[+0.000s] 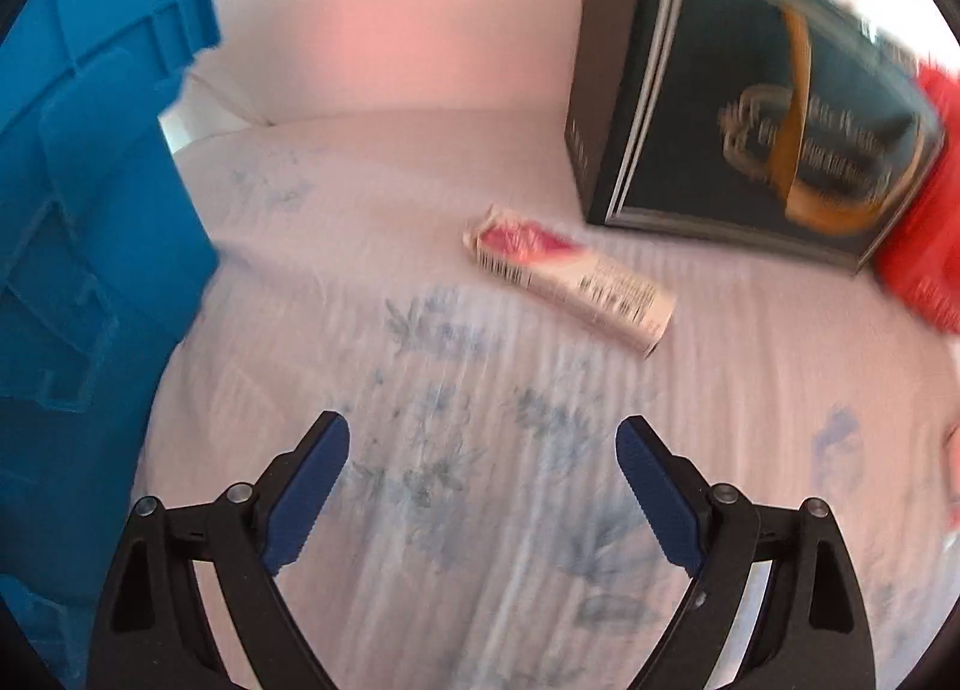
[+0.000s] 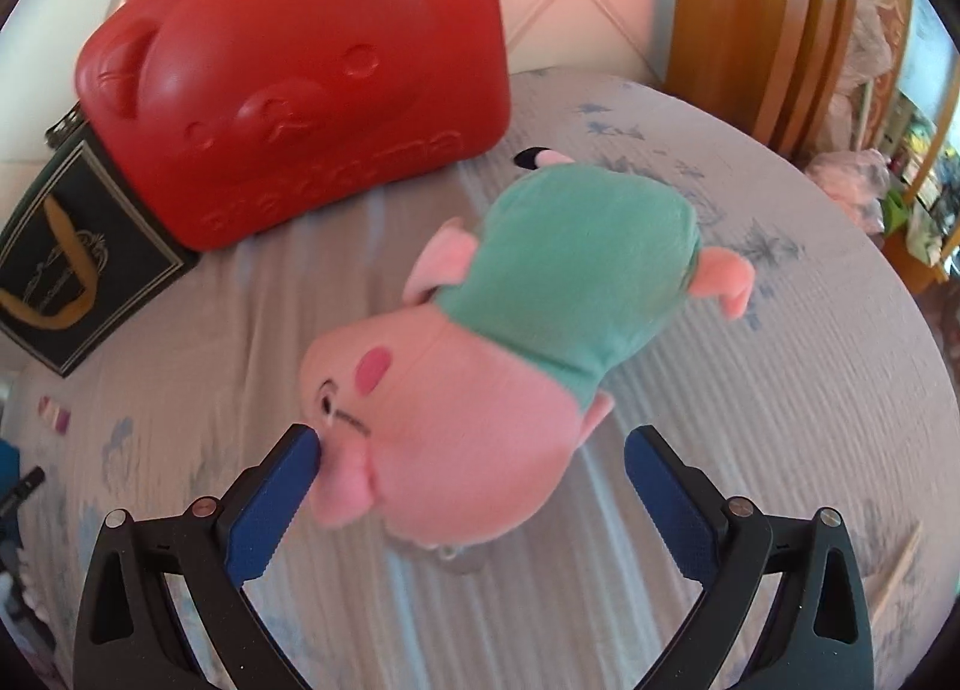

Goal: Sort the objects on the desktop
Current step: 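Grasp the small medicine box with the left gripper while the right gripper reaches for the pink pig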

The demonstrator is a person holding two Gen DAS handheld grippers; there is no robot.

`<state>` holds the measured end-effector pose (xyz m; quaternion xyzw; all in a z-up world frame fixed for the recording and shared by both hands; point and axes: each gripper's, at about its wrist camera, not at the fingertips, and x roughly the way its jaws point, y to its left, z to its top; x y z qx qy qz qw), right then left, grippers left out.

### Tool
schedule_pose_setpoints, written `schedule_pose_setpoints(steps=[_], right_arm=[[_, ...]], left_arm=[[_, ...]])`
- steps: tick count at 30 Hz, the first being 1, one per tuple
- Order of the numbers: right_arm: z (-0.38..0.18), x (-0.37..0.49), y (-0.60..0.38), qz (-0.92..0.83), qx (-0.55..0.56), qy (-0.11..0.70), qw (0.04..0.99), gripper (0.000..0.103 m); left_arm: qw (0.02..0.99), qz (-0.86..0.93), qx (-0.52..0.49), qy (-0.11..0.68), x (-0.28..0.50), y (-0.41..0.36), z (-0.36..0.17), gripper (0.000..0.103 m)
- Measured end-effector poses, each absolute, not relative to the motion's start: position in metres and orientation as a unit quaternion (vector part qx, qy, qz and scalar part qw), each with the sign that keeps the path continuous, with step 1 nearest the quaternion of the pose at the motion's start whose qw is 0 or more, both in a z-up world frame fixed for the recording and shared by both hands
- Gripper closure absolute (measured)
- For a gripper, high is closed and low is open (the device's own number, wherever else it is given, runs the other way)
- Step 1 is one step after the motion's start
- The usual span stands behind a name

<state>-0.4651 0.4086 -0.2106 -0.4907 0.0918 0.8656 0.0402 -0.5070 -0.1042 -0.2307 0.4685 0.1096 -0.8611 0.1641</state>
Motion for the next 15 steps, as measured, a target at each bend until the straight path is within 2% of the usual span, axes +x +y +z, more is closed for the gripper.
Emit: schedule_pose_setpoints(steps=[3, 7, 9, 11, 13, 15], right_arm=[[-0.208, -0.467, 0.408, 0.866, -0.489, 0.093, 0.042, 0.000], [-0.204, -0.474, 0.410, 0.868, -0.484, 0.096, 0.053, 0.000], [-0.203, -0.479, 0.411, 0.867, -0.484, 0.099, 0.067, 0.000], [-0.203, -0.487, 0.414, 0.866, -0.483, 0.111, 0.075, 0.000], [-0.204, -0.493, 0.416, 0.864, -0.481, 0.127, 0.077, 0.000], [-0.211, -0.501, 0.417, 0.857, -0.488, 0.141, 0.084, 0.000]], left_arm=[[0.172, -0.859, 0.460, 0.141, -0.527, -0.105, -0.220, 0.011], [0.191, -0.850, 0.469, 0.145, -0.578, -0.094, -0.230, 0.013], [0.201, -0.835, 0.492, 0.145, -0.592, -0.090, -0.246, 0.027], [0.193, -0.833, 0.496, 0.151, -0.592, -0.087, -0.256, 0.032], [0.172, -0.841, 0.493, 0.142, -0.584, -0.083, -0.257, 0.043], [0.141, -0.850, 0.489, 0.132, -0.570, -0.079, -0.257, 0.062]])
